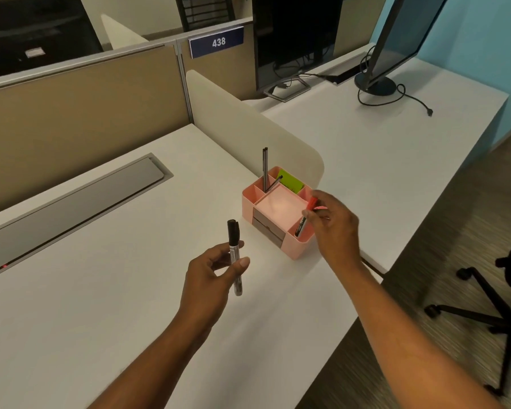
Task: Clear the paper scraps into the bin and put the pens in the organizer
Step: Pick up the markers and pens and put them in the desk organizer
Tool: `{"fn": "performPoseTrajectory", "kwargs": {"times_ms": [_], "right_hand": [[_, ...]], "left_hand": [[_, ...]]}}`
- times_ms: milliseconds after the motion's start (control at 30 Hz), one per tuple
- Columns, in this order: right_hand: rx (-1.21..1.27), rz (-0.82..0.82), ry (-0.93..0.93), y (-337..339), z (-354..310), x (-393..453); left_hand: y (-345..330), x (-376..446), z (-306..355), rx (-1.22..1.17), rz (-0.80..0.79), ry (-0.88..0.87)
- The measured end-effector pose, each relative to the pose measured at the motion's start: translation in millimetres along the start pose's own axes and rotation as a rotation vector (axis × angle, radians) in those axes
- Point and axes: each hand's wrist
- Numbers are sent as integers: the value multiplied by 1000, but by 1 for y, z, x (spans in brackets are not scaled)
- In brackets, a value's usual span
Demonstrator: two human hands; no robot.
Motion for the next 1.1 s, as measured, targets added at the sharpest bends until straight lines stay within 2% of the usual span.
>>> {"fn": "performPoseTrajectory", "kwargs": {"times_ms": [200, 300, 467, 500, 600, 667, 767, 933, 1033, 1100], "right_hand": [[-263, -189, 98, -19, 14, -14], [-137, -219, 1, -8, 12, -13], [91, -4, -140, 25, -11, -39], [152, -39, -173, 26, -19, -50], [335, -289, -206, 22, -37, -86], [308, -340, -161, 18, -43, -100], [254, -241, -124, 20, -46, -99], [223, -17, -32, 39, -45, -66], [103, 115, 65, 42, -35, -46], [20, 135, 109, 36, -25, -35]], "left_hand": [[-7, -6, 4, 34, -20, -36], [-9, -8, 7, 36, -25, -42], [-16, -11, 7, 35, -43, -56], [-18, -12, 6, 37, -58, -57], [-30, -14, 3, 87, -98, -91], [-40, -17, 2, 150, -111, -139], [-51, -22, 0, 214, -127, -174], [-54, -27, 4, 189, -144, -167], [-48, -29, 4, 163, -115, -165], [-46, -30, 4, 147, -107, -153]]}}
Point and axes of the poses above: each hand's wrist, its own x-axis towards the middle knuckle, its own y-axis out of the back of the hand, z = x × y, and after that the axes turned 1 degree about -y, right-handed
